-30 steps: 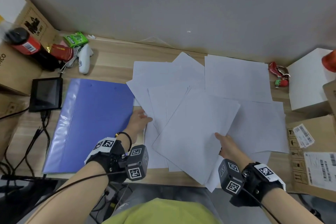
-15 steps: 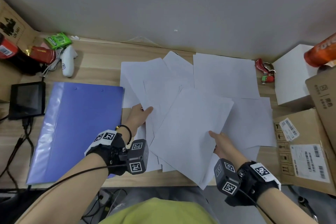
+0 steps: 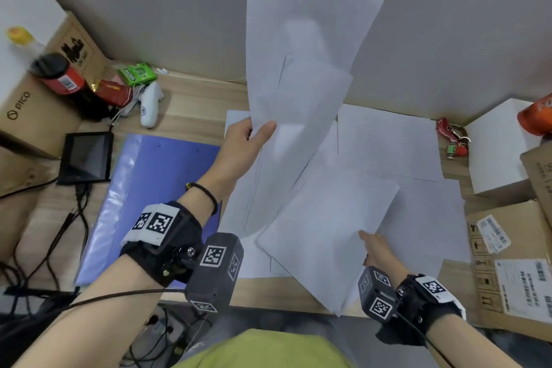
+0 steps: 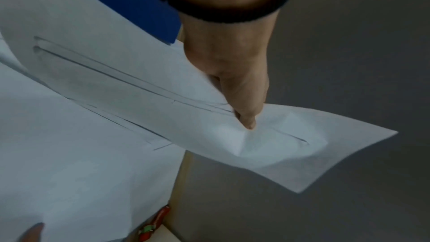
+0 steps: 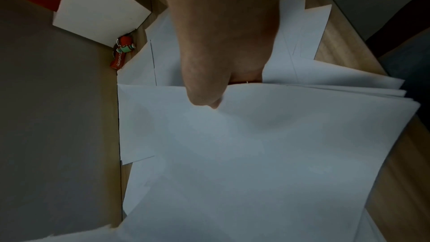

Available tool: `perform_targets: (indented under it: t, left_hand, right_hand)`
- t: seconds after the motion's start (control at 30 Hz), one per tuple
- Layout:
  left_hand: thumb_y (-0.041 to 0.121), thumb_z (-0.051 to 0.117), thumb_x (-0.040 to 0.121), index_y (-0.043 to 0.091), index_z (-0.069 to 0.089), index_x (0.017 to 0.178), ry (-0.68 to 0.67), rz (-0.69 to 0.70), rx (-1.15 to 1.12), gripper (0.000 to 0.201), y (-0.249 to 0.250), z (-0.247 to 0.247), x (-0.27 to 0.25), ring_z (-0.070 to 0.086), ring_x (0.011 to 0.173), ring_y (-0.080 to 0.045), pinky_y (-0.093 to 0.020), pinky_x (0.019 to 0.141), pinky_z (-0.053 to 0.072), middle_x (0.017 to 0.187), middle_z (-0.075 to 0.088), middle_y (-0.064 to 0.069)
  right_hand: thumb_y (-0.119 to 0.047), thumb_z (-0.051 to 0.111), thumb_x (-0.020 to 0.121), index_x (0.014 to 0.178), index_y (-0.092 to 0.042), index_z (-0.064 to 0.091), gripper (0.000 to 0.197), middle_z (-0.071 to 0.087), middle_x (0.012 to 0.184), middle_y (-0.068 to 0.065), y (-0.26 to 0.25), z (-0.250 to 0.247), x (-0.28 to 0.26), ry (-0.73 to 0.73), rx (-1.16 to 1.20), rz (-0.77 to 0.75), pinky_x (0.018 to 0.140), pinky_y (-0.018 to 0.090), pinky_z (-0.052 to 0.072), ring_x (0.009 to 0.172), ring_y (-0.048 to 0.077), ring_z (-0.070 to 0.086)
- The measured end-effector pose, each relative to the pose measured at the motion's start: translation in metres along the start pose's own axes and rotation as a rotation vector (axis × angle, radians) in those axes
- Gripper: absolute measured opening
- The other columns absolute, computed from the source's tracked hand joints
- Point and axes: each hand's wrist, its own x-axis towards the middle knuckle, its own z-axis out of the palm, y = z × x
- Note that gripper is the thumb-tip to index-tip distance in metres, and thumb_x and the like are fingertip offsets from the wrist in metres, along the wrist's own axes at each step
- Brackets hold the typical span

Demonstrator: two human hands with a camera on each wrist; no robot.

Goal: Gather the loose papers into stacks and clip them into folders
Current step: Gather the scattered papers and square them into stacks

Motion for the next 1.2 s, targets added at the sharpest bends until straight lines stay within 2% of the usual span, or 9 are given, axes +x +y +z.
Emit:
perform_targets:
  t: [0.07,0.23,0.33,0.4,0.5,0.6,0.83,1.03,1.2]
  left_hand:
    - [0.041,0.057,0.094,0.017,0.063,0.105,-0.039,0.012,-0.110,0.027,0.013,-0.011,-0.001,0.065,0.099,-0.007,-0.032,0.096,0.051,0.107,0.069,0.006]
    - [0.021,0.042,0.103,0.016,0.063,0.112,0.049,0.032,-0.445,0.024,0.021,-0.033,-0.005,0.068,0.104,-0.014,-0.025,0.082,0.055,0.108,0.073,0.003]
    - [0.020,0.041,0.103,0.022,0.061,0.114,0.069,-0.022,-0.387,0.023,-0.008,-0.047,-0.005,0.067,0.106,-0.008,-0.021,0.083,0.054,0.109,0.072,0.011]
    - [0.022,0.045,0.102,0.020,0.060,0.122,0.062,-0.134,-0.235,0.025,-0.043,-0.055,-0.005,0.064,0.111,-0.008,-0.024,0.091,0.051,0.115,0.069,0.012]
    - [0.023,0.051,0.100,0.012,0.055,0.133,0.061,-0.355,-0.029,0.035,-0.101,-0.065,-0.013,0.058,0.115,-0.015,-0.029,0.095,0.043,0.129,0.060,0.002]
    - [0.024,0.052,0.099,0.012,0.052,0.136,0.030,-0.498,-0.012,0.039,-0.138,-0.066,-0.024,0.057,0.116,-0.022,-0.034,0.096,0.045,0.136,0.057,-0.003]
    - [0.033,0.056,0.096,0.023,0.043,0.143,-0.158,-0.512,-0.082,0.050,-0.149,-0.047,-0.029,0.052,0.127,-0.019,-0.046,0.112,0.037,0.139,0.055,0.006]
    - [0.040,0.055,0.095,0.023,0.037,0.146,-0.179,-0.549,-0.031,0.057,-0.140,-0.031,-0.030,0.046,0.131,-0.016,-0.040,0.114,0.033,0.143,0.049,0.008]
    - [0.025,0.048,0.101,0.017,0.043,0.140,-0.111,-0.499,-0.039,0.040,-0.126,-0.024,-0.023,0.053,0.121,-0.019,-0.034,0.102,0.042,0.133,0.054,0.003]
  right_hand:
    - [-0.004,0.040,0.100,0.114,-0.010,0.042,0.015,0.054,0.083,0.008,-0.002,0.007,-0.002,-0.015,-0.015,-0.014,0.040,0.023,0.048,0.069,0.024,0.054]
    - [-0.005,0.044,0.098,0.133,0.005,0.043,0.036,0.053,0.117,0.015,-0.010,0.021,-0.012,-0.054,-0.030,-0.053,0.083,0.034,0.048,0.094,0.032,0.059]
    - [0.003,0.040,0.098,0.097,-0.003,0.052,0.014,0.061,0.097,0.019,-0.025,0.019,-0.046,-0.145,-0.004,-0.055,0.052,0.011,0.046,0.057,0.006,0.056]
    - [-0.004,0.054,0.090,0.091,0.002,0.058,0.007,0.061,0.068,0.017,-0.032,0.021,-0.051,-0.216,-0.016,-0.078,0.047,0.014,0.047,0.041,0.005,0.059]
    - [-0.010,0.060,0.090,0.117,0.002,0.054,0.030,0.067,0.086,0.012,-0.036,0.026,-0.037,-0.233,0.079,-0.090,0.065,0.032,0.053,0.062,0.019,0.070]
    - [-0.009,0.057,0.094,0.108,-0.002,0.057,0.015,0.073,0.086,0.008,-0.042,0.022,-0.039,-0.321,0.094,-0.072,0.071,0.036,0.055,0.072,0.022,0.071]
    - [-0.009,0.049,0.097,0.123,-0.001,0.059,0.029,0.075,0.096,0.009,-0.040,0.031,-0.050,-0.414,-0.040,-0.117,0.084,0.040,0.054,0.084,0.024,0.072]
    - [-0.068,0.044,0.084,0.136,-0.043,0.045,0.058,0.050,0.139,-0.020,-0.046,0.047,-0.071,-0.538,-0.083,-0.208,0.115,0.034,0.027,0.131,0.004,0.043]
    - [-0.082,0.050,0.071,0.145,-0.041,0.033,0.087,0.039,0.148,-0.020,-0.048,0.045,-0.072,-0.564,-0.013,-0.167,0.121,0.038,0.015,0.140,0.004,0.030]
